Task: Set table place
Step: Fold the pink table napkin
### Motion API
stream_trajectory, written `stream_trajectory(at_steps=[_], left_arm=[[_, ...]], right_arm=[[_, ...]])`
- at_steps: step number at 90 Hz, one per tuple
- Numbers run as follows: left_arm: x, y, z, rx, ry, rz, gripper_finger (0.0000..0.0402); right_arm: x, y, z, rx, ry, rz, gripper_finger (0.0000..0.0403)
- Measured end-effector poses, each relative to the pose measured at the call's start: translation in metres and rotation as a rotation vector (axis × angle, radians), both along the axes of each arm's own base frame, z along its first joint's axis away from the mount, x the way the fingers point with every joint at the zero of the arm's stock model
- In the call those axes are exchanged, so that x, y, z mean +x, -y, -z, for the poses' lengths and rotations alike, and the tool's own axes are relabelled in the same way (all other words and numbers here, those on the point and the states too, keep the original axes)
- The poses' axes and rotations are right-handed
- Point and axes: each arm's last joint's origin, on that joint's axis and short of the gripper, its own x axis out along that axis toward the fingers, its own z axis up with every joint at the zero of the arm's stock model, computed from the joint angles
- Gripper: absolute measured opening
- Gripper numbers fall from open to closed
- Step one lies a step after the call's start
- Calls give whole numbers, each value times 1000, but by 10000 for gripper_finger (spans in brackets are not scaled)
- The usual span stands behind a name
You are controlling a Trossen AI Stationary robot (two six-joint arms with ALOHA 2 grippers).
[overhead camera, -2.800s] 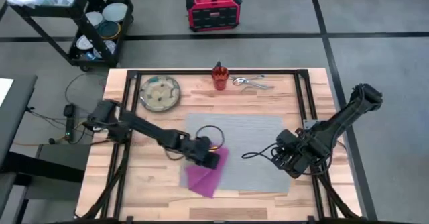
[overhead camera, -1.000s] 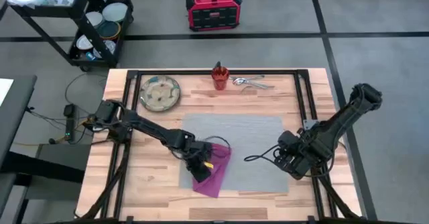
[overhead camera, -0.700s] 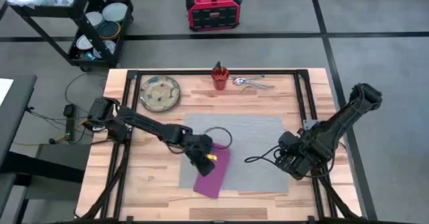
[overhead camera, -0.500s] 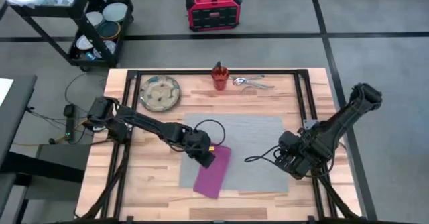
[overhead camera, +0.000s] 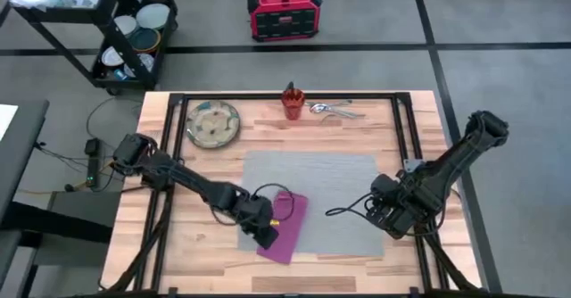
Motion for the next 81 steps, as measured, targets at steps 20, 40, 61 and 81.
stream_trajectory(at_steps=[20,40,61,81], left_arm=[[-6,24,18,36,-22,-145,188],[-2,50,44,-33,-28,-208,190],[0,59,55,-78,-30,-257,171],[1,59,53,-96,-8,-267,107]], right_arm=[[0,0,0,-1,-2,-8,133],[-2,-2,0,6,-5,-16,133],[-2,-3,0,8,-8,-21,133],[-3,-3,0,7,-10,-20,133]])
